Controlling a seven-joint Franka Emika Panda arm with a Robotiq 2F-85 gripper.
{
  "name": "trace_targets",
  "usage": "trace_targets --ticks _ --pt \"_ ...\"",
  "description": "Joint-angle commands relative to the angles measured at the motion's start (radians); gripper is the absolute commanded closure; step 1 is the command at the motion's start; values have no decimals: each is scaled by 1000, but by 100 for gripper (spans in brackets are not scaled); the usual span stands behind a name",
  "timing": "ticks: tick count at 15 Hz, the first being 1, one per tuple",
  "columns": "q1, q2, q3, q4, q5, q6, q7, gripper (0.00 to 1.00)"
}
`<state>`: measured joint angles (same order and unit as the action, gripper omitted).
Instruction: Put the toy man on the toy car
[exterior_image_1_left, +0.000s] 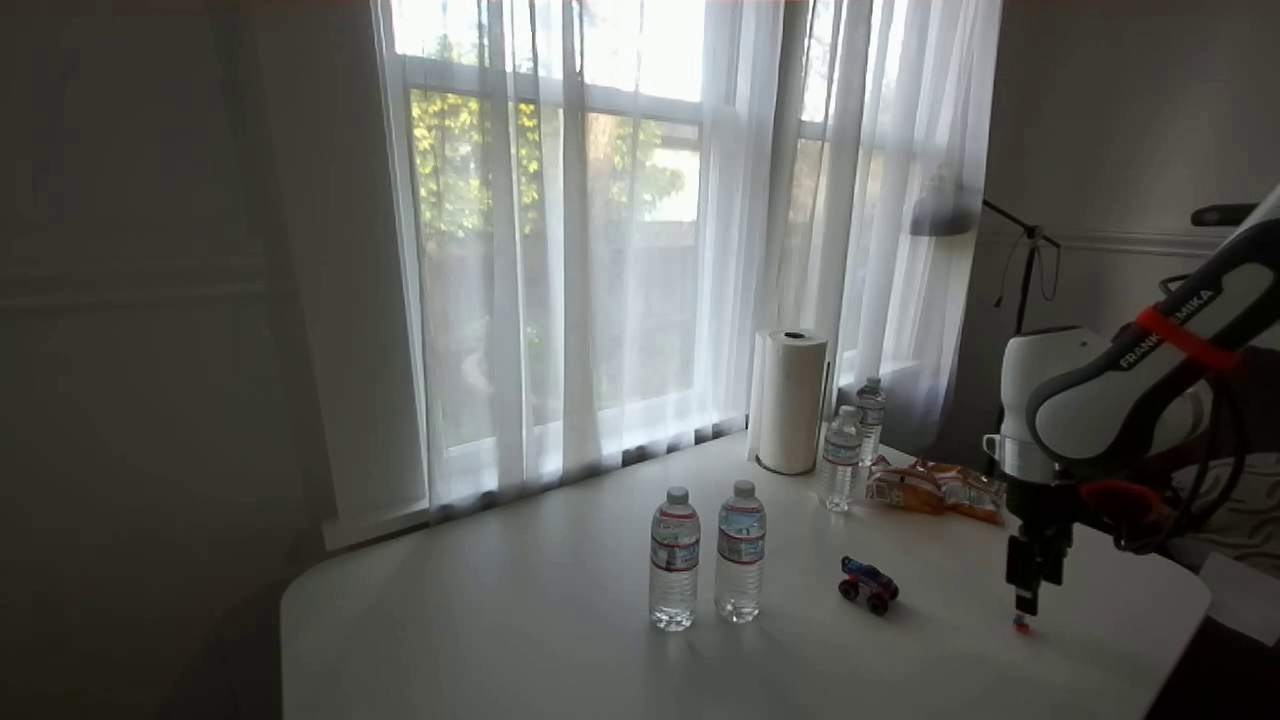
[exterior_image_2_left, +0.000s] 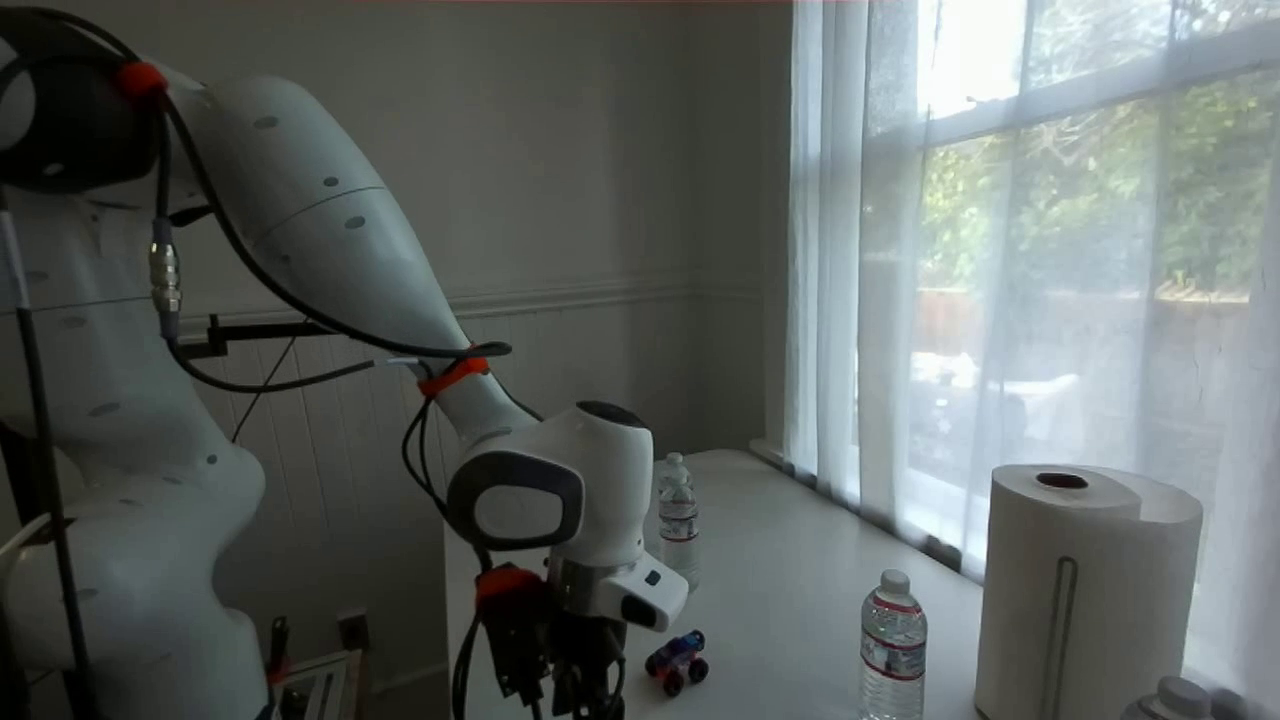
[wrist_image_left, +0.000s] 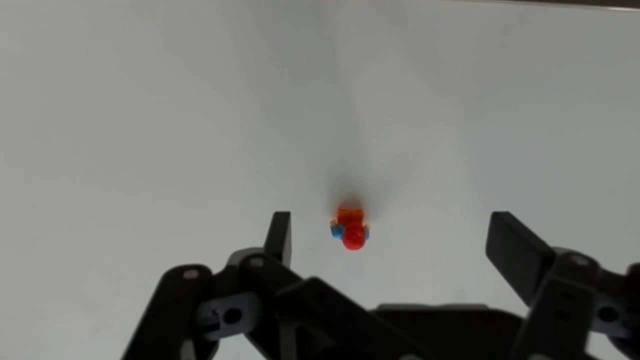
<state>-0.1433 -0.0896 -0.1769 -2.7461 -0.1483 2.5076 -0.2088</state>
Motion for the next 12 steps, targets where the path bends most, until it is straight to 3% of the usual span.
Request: trace_targets --ticks 1,4,10,11,12 --pt "-7 39 0 1 15 76 -8 0" --pt "-3 66 5 1 28 119 -9 0" --pt "-6 88 6 8 6 97 12 0" --pt "-7 89 6 9 6 97 12 2" --pt "-7 90 6 10 8 94 9 13"
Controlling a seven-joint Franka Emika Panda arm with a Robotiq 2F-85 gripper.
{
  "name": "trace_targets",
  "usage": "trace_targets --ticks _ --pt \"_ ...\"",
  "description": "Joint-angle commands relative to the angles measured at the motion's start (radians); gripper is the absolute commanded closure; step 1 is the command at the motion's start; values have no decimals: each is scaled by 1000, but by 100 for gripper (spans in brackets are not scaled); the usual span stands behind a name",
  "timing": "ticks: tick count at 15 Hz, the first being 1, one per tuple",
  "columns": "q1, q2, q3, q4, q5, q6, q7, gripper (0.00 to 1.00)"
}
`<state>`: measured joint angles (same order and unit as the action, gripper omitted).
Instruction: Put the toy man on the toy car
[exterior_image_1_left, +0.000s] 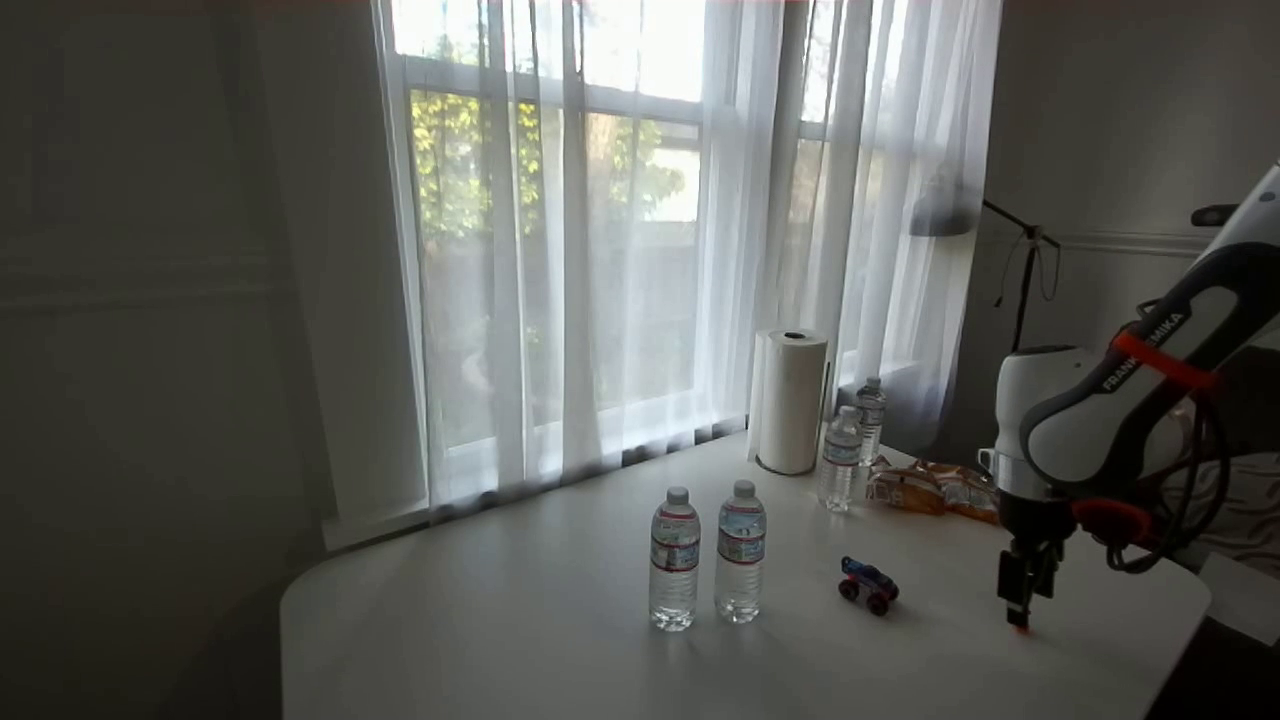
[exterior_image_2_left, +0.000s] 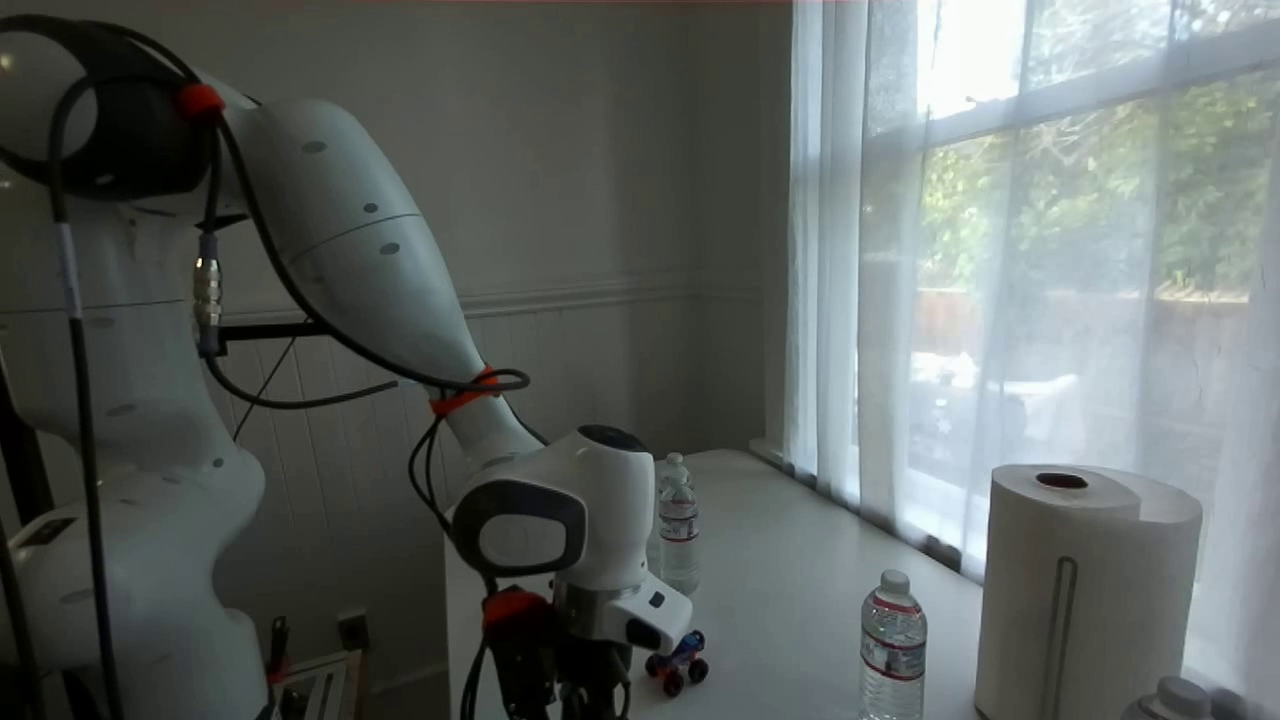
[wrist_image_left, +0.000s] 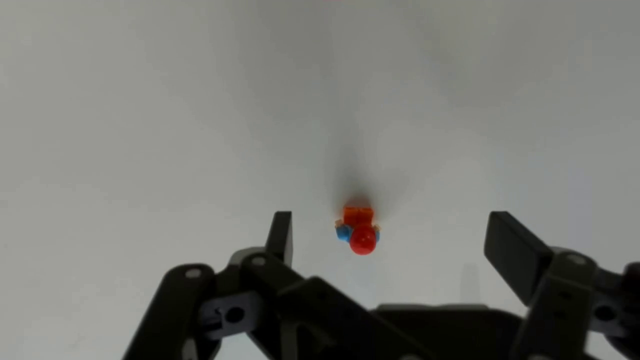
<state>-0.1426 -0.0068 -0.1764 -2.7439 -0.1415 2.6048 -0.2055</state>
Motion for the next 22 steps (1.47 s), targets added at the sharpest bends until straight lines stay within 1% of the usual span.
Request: trace_targets --ticks 1,2,6,8,11,12,13,14,18,19,20,21,22 --pt "-8 7 5 10 -1 -4 7 27" --pt "-8 8 5 10 -1 -3 7 31" --pt "-9 9 4 15 -9 -6 12 61" --pt "-10 10 3 18 -15 -7 15 73" --pt "-11 14 2 21 -25 -7 24 95" --pt "-12 15 2 23 -29 -6 28 78" --pt "-12 15 1 23 -31 -6 32 56" --pt "-12 16 1 24 -33 -6 35 55" --pt "-12 17 1 24 -38 -5 40 30" --pt "-12 18 1 24 -41 -6 40 64" --pt "-12 19 1 24 -43 -5 40 68" --pt "-12 19 1 24 -45 -5 40 68" --pt "-12 20 2 24 -46 -5 39 75"
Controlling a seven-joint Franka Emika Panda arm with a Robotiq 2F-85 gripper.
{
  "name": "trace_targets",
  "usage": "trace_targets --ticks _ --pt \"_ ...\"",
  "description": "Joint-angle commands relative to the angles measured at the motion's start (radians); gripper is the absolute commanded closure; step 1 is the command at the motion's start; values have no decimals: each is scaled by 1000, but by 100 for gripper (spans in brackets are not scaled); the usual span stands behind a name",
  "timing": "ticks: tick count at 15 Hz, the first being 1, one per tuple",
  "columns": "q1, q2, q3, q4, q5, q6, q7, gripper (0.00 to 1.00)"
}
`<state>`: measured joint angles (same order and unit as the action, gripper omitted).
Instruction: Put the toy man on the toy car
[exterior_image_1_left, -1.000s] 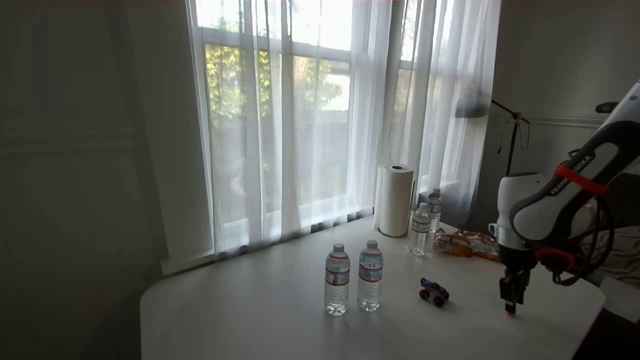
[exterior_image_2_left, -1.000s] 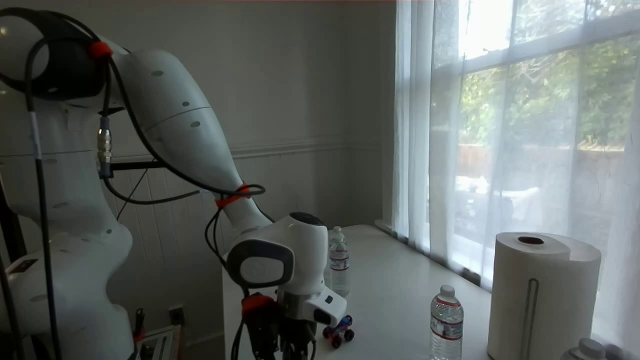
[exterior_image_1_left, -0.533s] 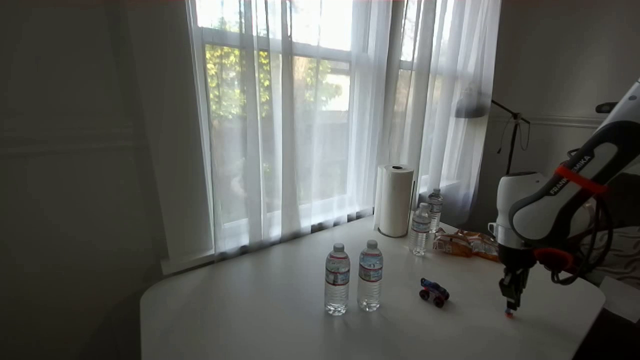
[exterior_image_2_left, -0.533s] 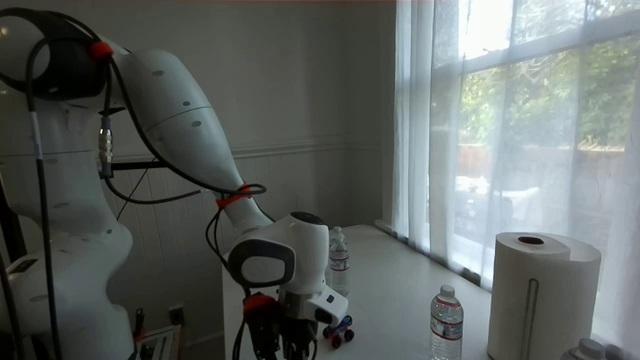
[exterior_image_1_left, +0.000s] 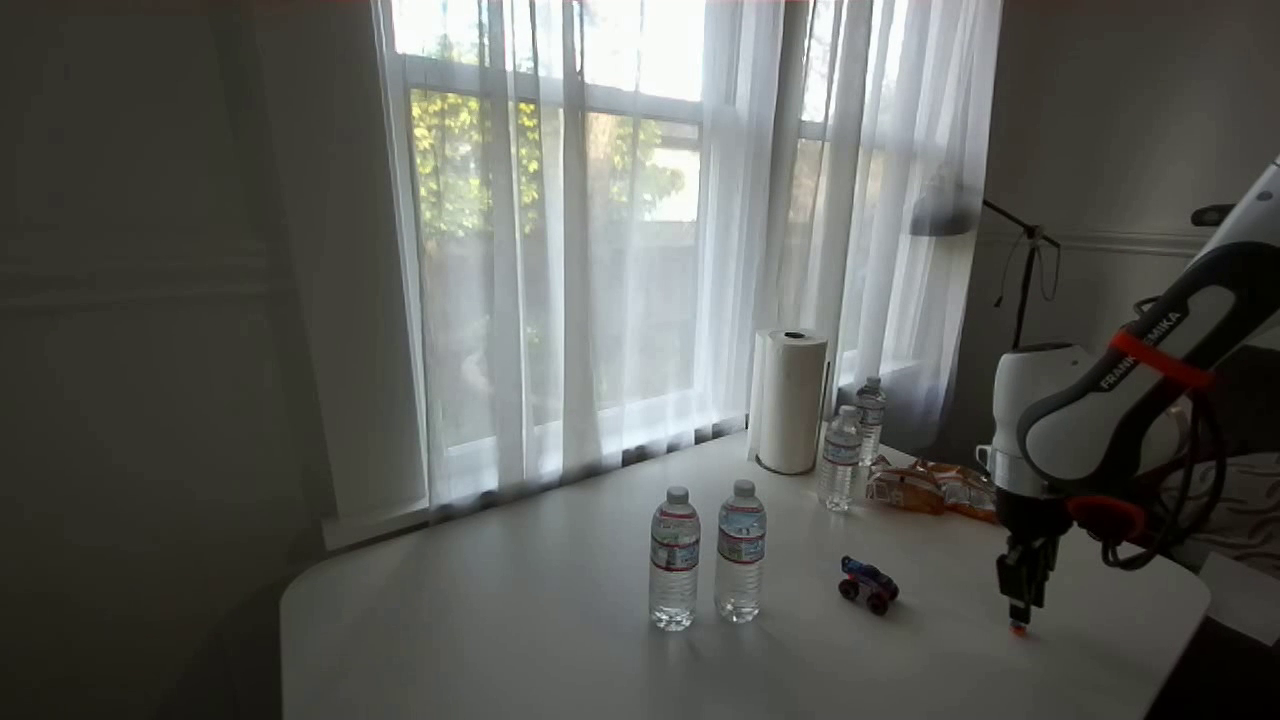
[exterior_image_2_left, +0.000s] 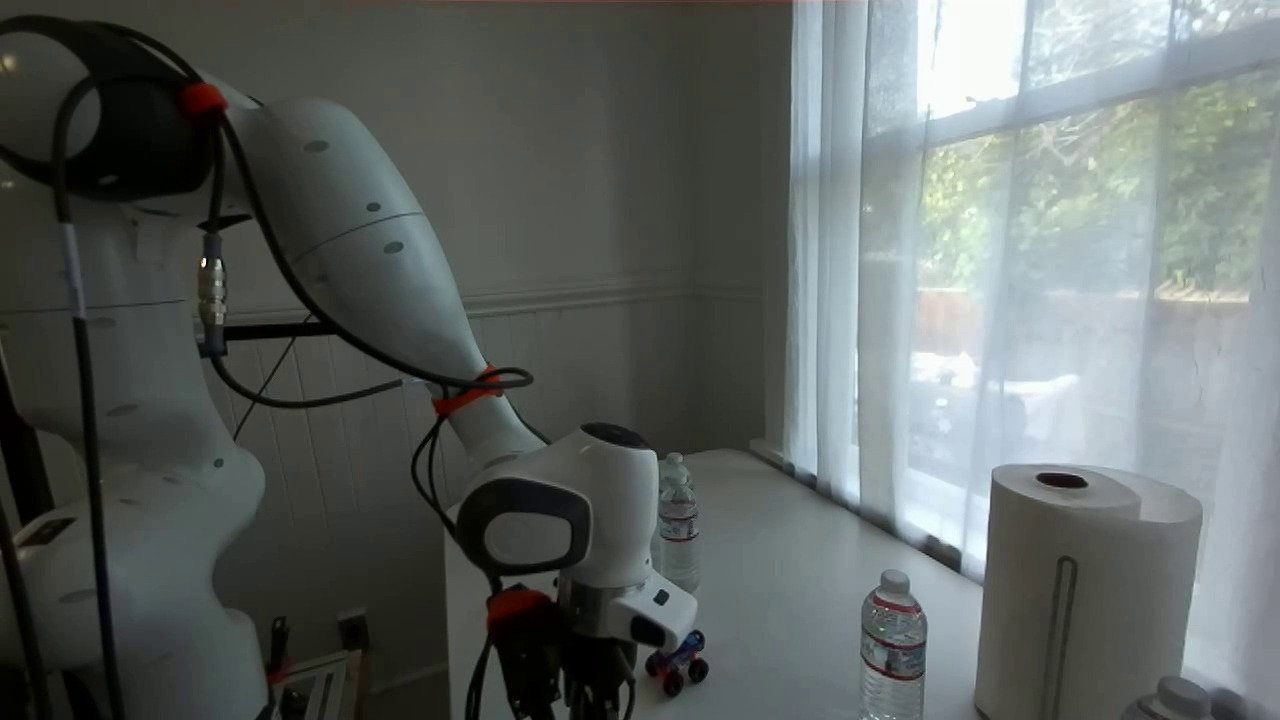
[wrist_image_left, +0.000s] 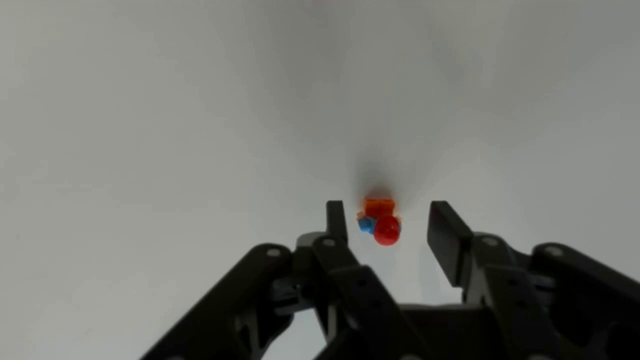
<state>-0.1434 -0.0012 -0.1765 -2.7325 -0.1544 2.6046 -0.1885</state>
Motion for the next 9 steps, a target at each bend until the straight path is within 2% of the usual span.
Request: trace_targets --ticks 1,3,4,9 --pt "-11 16 1 13 -37 -5 22 82" --pt "-12 18 1 13 -45 -6 24 97" --pt "-12 18 0 14 -55 -7 26 99" --pt "-3 -16 8 26 -85 -44 32 97"
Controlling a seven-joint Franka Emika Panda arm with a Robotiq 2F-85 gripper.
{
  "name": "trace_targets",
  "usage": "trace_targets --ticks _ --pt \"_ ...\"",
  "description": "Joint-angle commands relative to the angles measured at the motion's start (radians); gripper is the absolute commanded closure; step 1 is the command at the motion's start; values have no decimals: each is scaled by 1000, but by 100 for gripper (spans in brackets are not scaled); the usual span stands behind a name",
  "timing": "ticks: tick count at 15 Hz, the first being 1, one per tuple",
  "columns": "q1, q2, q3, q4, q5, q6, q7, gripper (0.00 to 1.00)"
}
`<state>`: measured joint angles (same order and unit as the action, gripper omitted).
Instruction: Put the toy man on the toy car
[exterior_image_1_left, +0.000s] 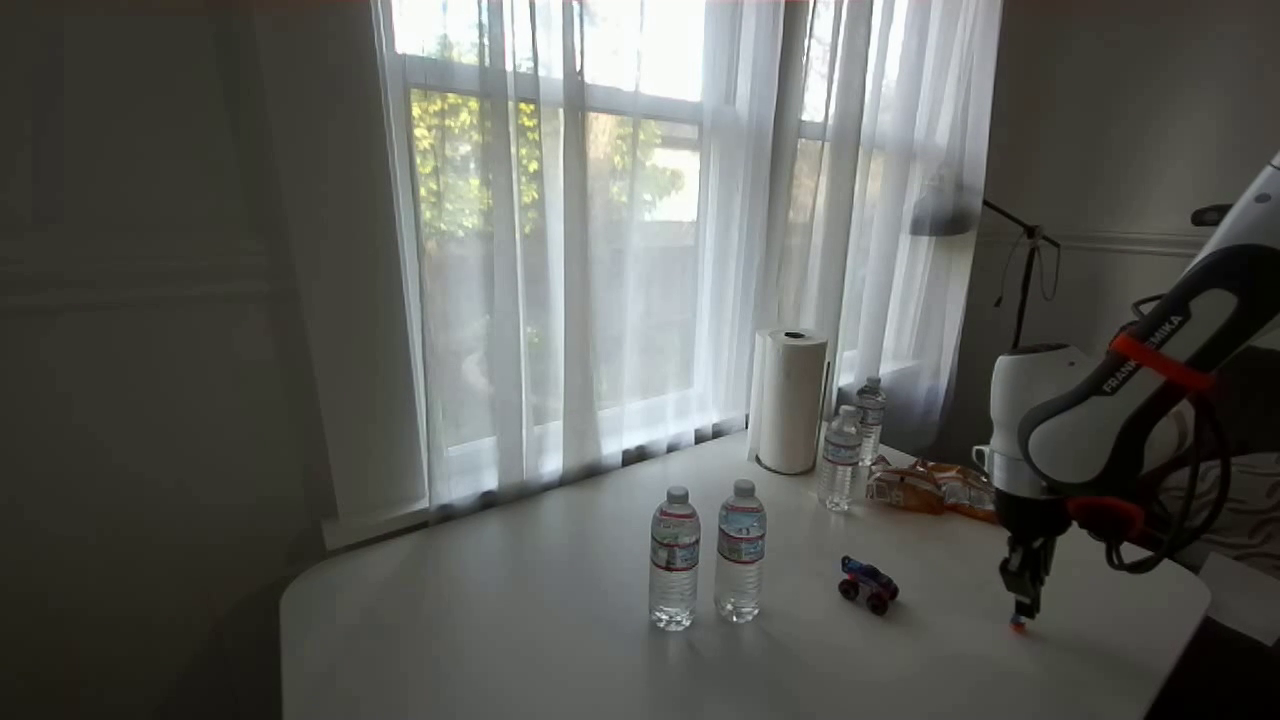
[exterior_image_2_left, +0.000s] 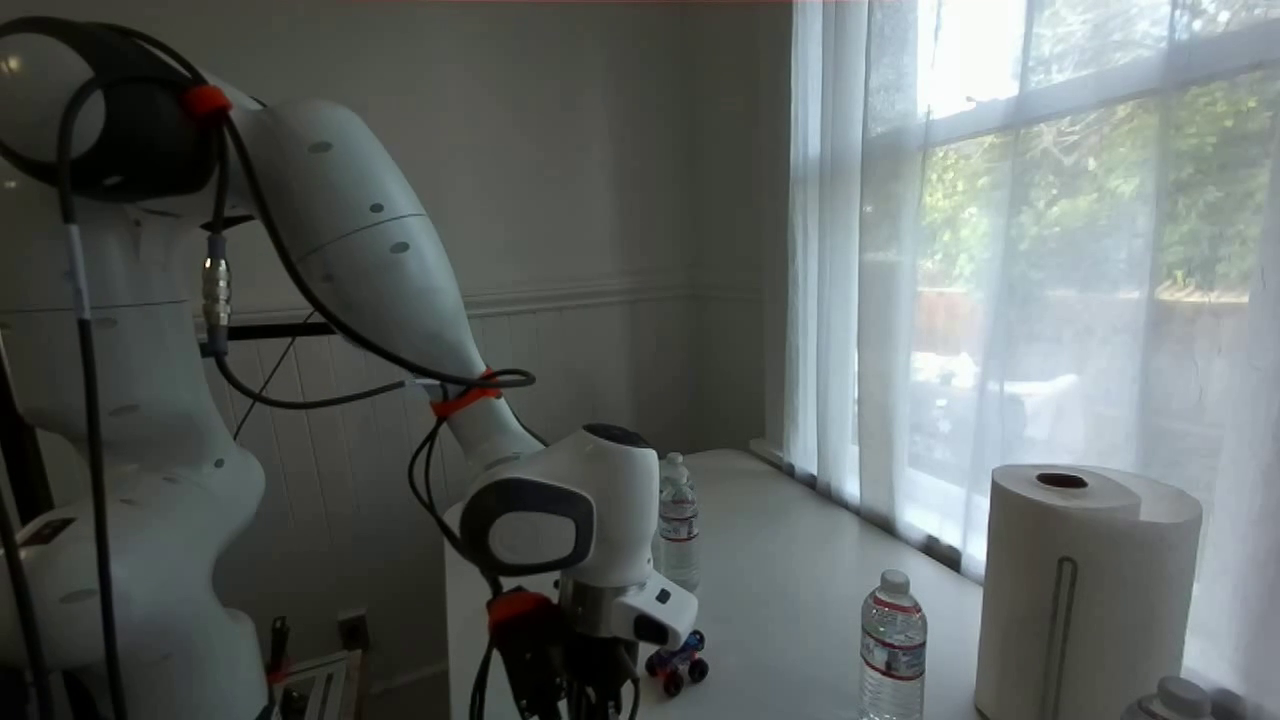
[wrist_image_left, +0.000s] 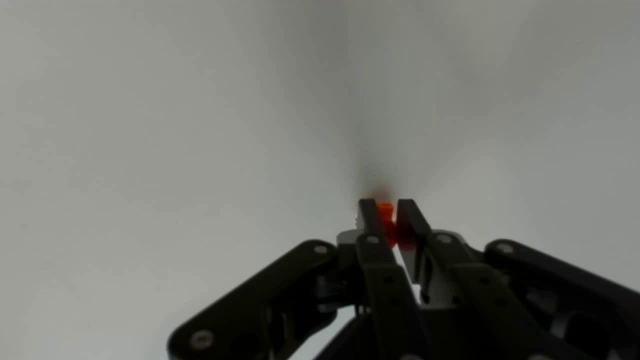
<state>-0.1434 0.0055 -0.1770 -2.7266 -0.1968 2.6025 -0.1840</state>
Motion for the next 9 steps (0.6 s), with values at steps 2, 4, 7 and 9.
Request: trace_targets --ticks 2,4,7,9 --pt "8 -49 21 42 -55 -90 28 97" --pt "19 -74 38 73 -47 -147 10 97" --pt "38 -93 65 135 -29 -234 -11 97" --pt "54 -91 83 177 -25 -276 -12 97"
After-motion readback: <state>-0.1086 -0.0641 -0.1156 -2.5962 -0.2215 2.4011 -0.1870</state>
